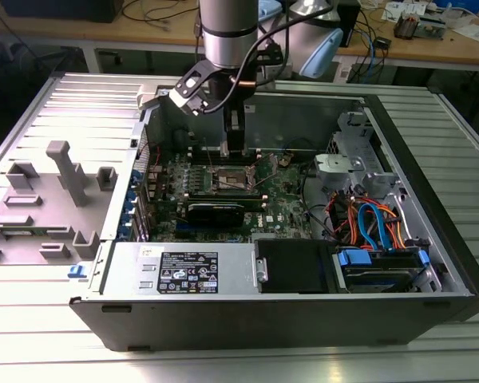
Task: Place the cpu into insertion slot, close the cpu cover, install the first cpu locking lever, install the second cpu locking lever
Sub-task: 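Place the cpu into insertion slot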
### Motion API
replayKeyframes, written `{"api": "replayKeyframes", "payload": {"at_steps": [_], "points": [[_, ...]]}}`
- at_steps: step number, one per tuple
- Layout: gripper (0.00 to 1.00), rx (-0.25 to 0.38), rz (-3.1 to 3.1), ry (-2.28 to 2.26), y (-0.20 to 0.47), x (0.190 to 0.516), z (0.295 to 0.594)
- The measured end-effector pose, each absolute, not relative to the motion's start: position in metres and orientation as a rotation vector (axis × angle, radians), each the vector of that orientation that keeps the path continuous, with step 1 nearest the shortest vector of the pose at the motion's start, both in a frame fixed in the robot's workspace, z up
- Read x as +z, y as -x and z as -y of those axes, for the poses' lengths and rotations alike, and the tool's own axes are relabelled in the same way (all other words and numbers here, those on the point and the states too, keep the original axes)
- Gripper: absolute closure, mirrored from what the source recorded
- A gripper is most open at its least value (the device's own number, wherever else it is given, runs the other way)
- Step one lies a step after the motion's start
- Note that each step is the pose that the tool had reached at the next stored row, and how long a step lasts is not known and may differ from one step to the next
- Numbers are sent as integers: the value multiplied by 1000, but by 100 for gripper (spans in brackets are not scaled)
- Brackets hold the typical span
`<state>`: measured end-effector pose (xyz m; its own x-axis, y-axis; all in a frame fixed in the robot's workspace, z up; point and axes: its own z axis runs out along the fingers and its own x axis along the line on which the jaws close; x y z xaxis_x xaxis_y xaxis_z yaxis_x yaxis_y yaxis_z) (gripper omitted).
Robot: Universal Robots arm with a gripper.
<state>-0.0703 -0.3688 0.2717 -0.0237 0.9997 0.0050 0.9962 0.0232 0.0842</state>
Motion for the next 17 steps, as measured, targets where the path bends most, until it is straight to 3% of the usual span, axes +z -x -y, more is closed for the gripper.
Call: {"api": "replayKeyframes", "payload": {"at_steps": [17], "points": [[46, 98, -2233, -2128, 71, 257, 374]]}}
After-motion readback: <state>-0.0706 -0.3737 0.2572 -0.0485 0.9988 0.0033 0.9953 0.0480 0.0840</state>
